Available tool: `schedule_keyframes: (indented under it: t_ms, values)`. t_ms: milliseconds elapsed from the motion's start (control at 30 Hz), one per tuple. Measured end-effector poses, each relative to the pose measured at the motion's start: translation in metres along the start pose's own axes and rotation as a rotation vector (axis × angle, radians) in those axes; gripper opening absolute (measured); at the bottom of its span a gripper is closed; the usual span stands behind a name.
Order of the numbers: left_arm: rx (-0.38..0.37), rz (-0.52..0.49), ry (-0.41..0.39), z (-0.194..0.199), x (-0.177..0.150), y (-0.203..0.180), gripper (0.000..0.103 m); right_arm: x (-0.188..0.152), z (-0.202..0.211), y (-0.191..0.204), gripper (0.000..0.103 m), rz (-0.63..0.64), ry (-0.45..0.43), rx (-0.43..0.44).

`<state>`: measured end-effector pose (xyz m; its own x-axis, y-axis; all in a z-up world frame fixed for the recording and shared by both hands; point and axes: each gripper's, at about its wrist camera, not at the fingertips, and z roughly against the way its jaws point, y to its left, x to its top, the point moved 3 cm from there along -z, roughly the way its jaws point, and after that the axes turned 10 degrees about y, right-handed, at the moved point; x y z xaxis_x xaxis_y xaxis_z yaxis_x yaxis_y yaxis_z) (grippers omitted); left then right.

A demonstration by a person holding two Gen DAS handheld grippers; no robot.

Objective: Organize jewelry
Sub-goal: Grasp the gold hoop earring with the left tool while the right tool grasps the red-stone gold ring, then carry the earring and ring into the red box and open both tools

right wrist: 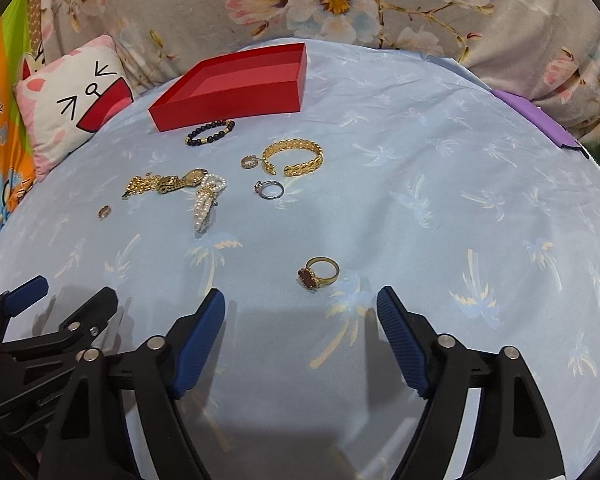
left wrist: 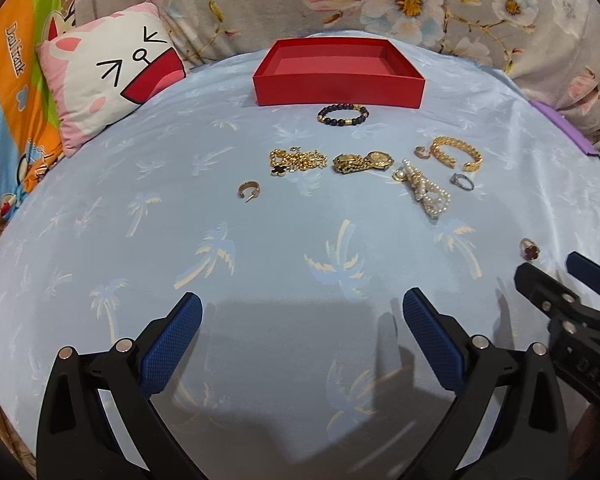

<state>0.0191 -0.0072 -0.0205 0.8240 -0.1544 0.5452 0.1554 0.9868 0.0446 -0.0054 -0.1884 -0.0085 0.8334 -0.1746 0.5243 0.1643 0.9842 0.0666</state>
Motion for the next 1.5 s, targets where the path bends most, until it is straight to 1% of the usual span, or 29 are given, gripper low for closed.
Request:
schedule_keyframes:
  t_ms: [67,133,167,267,367,433,500,533,700,767,833,900,967,1033,1100,1200,1233,1300,1367,1400,1467,1500]
  values:
    - [-0.020,0.003,0.003,0.000,0.000,0.004,0.098,0.003,-0.004,-0.002,0.067,-0.007,0.012,-0.008]
    - [-0.006,0.014,0.007,-0.001,0.001,0.010,0.098,0.006,-0.009,-0.004,0.056,-0.017,0.032,-0.008]
    - [-0.003,0.024,0.002,0.000,0.002,0.013,0.098,0.008,-0.012,-0.006,0.053,-0.020,0.040,-0.005]
    - [-0.009,0.079,-0.005,0.001,0.007,0.033,0.098,0.013,-0.014,-0.005,0.044,-0.013,0.042,-0.011]
    - [-0.030,0.121,0.012,-0.003,0.015,0.053,0.098,0.016,-0.017,-0.002,0.034,-0.001,0.044,-0.026]
    - [-0.021,0.128,0.025,-0.007,0.022,0.064,0.098,0.018,-0.019,0.000,0.023,0.006,0.045,-0.027]
    - [0.015,0.111,0.033,-0.012,0.029,0.070,0.098,0.021,-0.020,0.000,0.020,0.007,0.044,-0.021]
    - [0.026,0.101,0.035,-0.014,0.032,0.072,0.098,0.021,-0.020,-0.001,0.020,0.004,0.043,-0.021]
    - [0.004,0.076,0.043,-0.029,0.056,0.076,0.097,0.024,-0.021,-0.003,0.019,-0.007,0.041,-0.007]
    - [0.000,0.064,0.040,-0.034,0.065,0.075,0.088,0.024,-0.021,-0.003,0.019,-0.009,0.042,0.000]
    - [-0.013,0.053,0.047,-0.042,0.073,0.072,0.083,0.024,-0.021,-0.004,0.019,-0.013,0.042,0.010]
    - [-0.028,0.047,0.059,-0.050,0.077,0.069,0.081,0.025,-0.022,-0.004,0.019,-0.016,0.042,0.018]
    - [-0.035,0.039,0.067,-0.056,0.078,0.065,0.071,0.025,-0.022,-0.004,0.019,-0.019,0.042,0.020]
    - [-0.031,0.034,0.072,-0.062,0.078,0.062,0.067,0.025,-0.022,-0.005,0.019,-0.021,0.042,0.022]
    - [-0.015,0.024,0.058,-0.062,0.079,0.060,0.062,0.025,-0.022,-0.004,0.019,-0.020,0.041,0.022]
    - [-0.019,0.026,0.051,-0.062,0.080,0.060,0.051,0.025,-0.022,-0.004,0.019,-0.021,0.041,0.027]
    - [-0.020,0.027,0.049,-0.062,0.081,0.060,0.045,0.025,-0.023,-0.004,0.019,-0.021,0.040,0.029]
    - [-0.021,0.023,0.047,-0.061,0.081,0.059,0.040,0.027,-0.023,-0.004,0.019,-0.018,0.041,0.031]
    - [-0.022,0.015,0.044,-0.061,0.082,0.058,0.028,0.028,-0.024,-0.003,0.019,-0.011,0.041,0.031]
    - [-0.024,0.012,0.043,-0.061,0.082,0.057,0.025,0.029,-0.025,-0.002,0.019,-0.008,0.042,0.032]
    - [-0.027,0.011,0.042,-0.060,0.081,0.057,0.016,0.030,-0.025,-0.002,0.019,-0.007,0.042,0.033]
    - [-0.033,0.013,0.041,-0.060,0.081,0.057,0.016,0.031,-0.025,-0.002,0.019,-0.006,0.042,0.034]
